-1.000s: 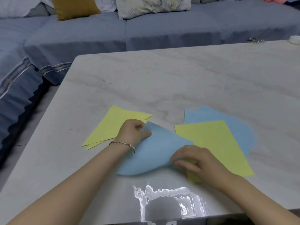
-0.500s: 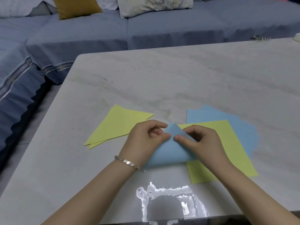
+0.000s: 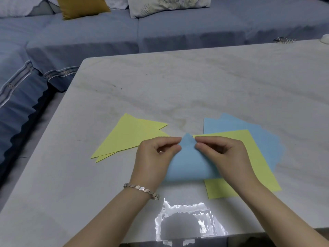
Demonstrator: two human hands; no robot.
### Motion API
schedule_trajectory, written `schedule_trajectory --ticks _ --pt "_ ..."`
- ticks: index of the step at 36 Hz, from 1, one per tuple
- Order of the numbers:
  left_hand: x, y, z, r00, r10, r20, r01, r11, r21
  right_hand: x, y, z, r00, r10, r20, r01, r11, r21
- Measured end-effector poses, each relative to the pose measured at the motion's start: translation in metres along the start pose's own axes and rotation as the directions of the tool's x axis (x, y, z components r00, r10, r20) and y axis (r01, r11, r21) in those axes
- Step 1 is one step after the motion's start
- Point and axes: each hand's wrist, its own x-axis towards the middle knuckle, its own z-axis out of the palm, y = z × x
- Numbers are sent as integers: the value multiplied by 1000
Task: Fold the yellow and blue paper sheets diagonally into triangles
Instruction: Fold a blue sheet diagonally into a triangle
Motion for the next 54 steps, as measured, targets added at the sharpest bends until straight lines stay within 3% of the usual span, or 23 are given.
schedule_trajectory --ticks 22,45,54 --pt "-7 6 2 999 30 28 -31 999 29 -2 -4 -3 999 18 28 -18 1000 14" --pt "-3 1 4 1000 -31 3 31 999 -16 2 -10 -4 998 16 64 -13 998 -57" --pt "8 0 5 998 19 64 -22 999 38 24 -15 -2 984 99 149 -81 990 -119"
